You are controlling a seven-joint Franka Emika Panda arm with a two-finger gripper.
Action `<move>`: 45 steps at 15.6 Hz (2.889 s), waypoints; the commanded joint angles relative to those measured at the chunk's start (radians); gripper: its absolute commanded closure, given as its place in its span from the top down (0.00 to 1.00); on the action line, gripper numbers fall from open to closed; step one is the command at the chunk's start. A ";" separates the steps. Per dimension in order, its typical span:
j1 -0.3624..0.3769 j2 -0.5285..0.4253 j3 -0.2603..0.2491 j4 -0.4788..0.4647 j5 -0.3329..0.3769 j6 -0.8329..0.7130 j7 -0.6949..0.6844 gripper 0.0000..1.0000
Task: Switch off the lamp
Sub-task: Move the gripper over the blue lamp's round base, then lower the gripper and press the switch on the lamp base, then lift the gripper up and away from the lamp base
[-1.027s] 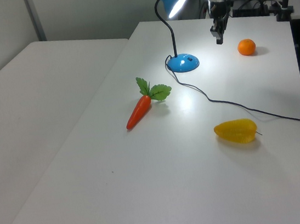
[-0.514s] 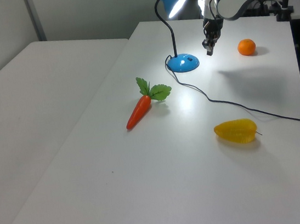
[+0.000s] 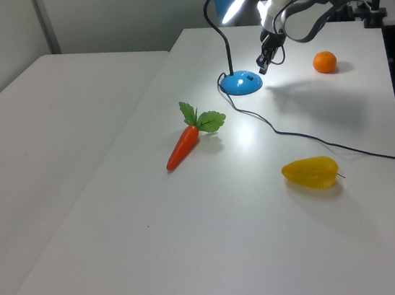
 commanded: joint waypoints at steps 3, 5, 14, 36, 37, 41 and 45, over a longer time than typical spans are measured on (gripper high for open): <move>-0.003 0.043 0.005 0.012 0.002 0.101 0.016 0.00; -0.003 0.055 0.007 0.021 0.002 0.115 0.016 0.00; -0.002 0.079 0.010 0.026 0.012 0.166 0.016 0.00; 0.110 -0.133 0.067 0.026 0.005 -0.395 0.014 0.00; 0.142 -0.151 0.067 0.044 0.000 -0.447 0.014 0.00; 0.237 -0.171 0.067 0.163 -0.003 -0.688 0.013 0.00; 0.299 -0.280 0.067 0.197 -0.005 -0.842 0.001 0.00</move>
